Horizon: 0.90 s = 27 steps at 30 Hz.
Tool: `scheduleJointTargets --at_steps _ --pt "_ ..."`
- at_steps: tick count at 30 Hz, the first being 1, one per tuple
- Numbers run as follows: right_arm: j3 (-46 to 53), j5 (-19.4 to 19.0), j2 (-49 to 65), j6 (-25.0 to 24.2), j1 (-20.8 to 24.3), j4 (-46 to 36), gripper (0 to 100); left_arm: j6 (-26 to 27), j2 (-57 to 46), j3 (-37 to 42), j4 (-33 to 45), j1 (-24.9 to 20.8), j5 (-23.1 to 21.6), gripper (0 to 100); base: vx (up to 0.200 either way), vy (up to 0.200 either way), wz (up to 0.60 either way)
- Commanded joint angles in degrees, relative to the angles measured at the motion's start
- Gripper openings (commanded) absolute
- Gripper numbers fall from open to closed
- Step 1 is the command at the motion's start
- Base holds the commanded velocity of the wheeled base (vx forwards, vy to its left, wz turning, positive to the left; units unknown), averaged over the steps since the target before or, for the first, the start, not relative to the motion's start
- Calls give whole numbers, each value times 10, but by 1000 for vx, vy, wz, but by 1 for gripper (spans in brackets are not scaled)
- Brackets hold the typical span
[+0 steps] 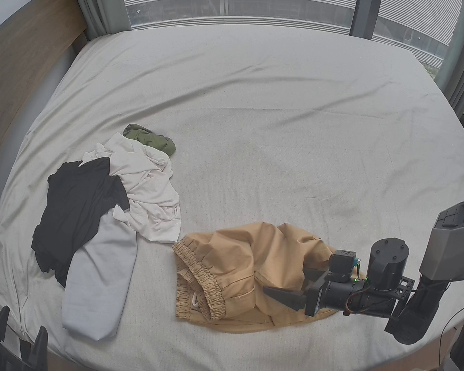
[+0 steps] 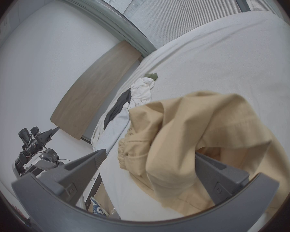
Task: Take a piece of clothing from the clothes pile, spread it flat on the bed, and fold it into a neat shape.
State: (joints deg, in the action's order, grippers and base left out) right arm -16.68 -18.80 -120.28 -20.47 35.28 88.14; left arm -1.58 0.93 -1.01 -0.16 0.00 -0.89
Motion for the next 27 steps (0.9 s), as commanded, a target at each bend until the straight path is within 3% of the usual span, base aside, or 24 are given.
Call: scheduleJointTargets --at_steps 1,15,27 --pt "-8 1 1 -3 -9 0 100 0 -9 10 0 0 0 100 0 0 0" --pt "61 -2 -50 -2 -60 2 100 -1 -9 10 0 0 0 100 0 0 0" --pt "16 -18 -93 -8 -48 3 100 -1 -9 10 0 0 0 100 0 0 0"
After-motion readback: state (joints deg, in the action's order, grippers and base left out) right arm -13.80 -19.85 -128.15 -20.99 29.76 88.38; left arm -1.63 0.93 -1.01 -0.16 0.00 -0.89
